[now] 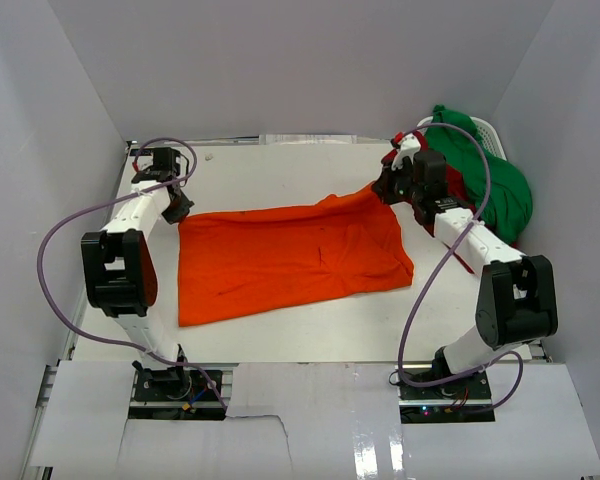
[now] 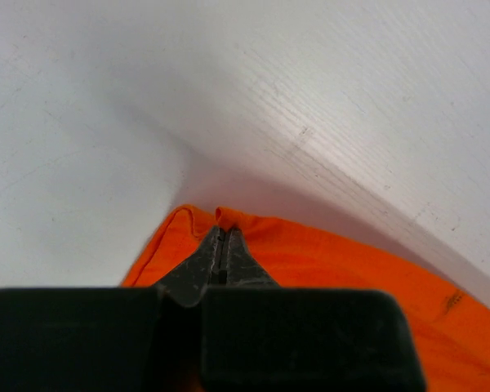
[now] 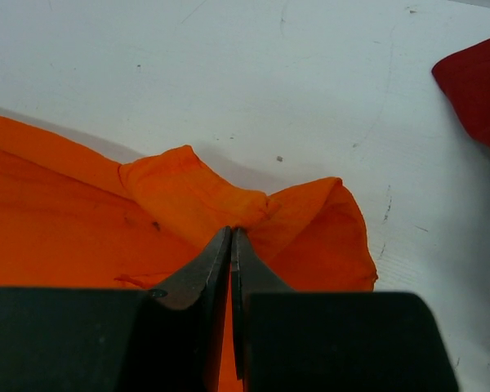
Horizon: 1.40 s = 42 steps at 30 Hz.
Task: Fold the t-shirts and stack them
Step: Fold the other side of the tshirt into a rectangle
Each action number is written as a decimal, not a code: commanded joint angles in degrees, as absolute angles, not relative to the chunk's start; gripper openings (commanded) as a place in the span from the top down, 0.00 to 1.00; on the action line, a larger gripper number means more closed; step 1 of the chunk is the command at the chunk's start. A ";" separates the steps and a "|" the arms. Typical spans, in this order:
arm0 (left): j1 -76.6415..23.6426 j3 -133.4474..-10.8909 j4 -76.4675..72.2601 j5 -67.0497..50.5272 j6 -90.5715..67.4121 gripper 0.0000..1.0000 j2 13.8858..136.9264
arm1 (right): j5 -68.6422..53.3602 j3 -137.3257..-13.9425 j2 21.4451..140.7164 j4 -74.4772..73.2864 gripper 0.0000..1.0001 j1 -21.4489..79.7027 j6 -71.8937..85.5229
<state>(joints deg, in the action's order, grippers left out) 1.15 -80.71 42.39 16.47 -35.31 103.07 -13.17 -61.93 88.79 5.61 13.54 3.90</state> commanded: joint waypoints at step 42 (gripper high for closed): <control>0.97 -56.34 32.61 17.58 -31.73 1.00 83.24 | -7.47 -47.37 69.26 0.09 0.92 13.18 5.54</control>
